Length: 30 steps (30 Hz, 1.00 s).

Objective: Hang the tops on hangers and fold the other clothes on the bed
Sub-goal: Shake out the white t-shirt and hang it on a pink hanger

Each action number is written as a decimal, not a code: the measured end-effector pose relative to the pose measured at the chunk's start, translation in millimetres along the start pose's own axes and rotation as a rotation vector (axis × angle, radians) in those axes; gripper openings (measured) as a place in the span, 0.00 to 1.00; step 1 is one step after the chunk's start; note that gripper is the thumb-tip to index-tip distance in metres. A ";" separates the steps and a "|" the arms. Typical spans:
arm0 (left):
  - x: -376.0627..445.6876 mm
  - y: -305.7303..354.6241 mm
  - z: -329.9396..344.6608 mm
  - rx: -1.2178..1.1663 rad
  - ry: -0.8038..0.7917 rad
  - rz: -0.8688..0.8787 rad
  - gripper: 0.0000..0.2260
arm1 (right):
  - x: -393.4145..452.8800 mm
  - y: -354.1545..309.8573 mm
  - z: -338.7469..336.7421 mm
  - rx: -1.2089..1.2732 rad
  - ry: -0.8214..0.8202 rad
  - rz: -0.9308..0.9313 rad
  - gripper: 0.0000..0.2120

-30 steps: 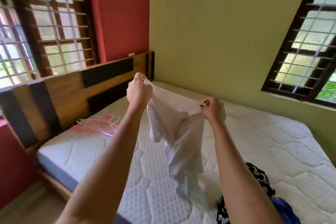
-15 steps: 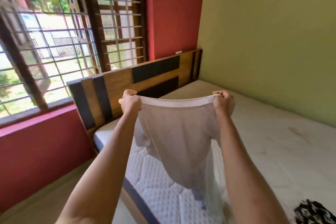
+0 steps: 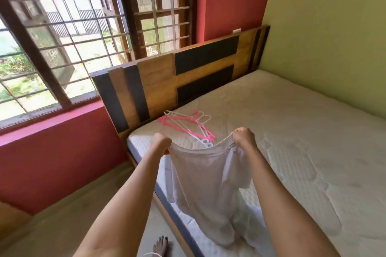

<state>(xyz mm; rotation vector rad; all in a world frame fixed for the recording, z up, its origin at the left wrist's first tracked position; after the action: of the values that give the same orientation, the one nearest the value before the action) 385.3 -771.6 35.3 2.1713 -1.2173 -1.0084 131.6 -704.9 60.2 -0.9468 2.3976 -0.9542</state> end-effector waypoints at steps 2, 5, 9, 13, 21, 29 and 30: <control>46.9 -3.8 7.5 -0.065 0.023 -0.033 0.05 | 17.7 -3.9 42.1 -0.065 -0.032 0.024 0.09; 107.0 -11.1 27.7 -0.105 -0.026 -0.081 0.06 | 41.7 -17.8 111.3 -0.134 -0.094 0.046 0.11; 164.5 -7.7 52.8 -0.072 -0.101 -0.060 0.16 | 70.9 -38.6 199.5 -0.237 -0.209 0.036 0.14; 234.4 5.8 97.2 -0.045 -0.148 -0.012 0.16 | 107.1 -44.5 266.2 -0.365 -0.356 -0.009 0.18; 323.1 20.9 187.8 0.012 -0.251 0.026 0.14 | 194.6 -19.3 351.5 -0.574 -0.345 -0.191 0.20; 338.1 20.5 230.2 0.164 -0.290 0.182 0.14 | 217.5 17.6 383.9 -0.668 -0.426 -0.143 0.16; 334.0 25.1 231.6 0.182 -0.303 0.204 0.13 | 215.0 15.4 377.1 -0.620 -0.374 -0.133 0.15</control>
<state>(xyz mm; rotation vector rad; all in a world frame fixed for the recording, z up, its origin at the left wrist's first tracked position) 306.8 -1079.4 -219.4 2.0213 -1.6918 -1.2082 187.9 -1019.5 -234.0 -1.3654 2.3409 -0.0256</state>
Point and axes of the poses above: each hand's wrist, its own x-axis towards the middle knuckle, its own z-axis out of the palm, y = z × x, the point moved 3 cm from there along x, towards the middle knuckle, and after that the axes turned 14 degrees about y, right-handed, at the moved point
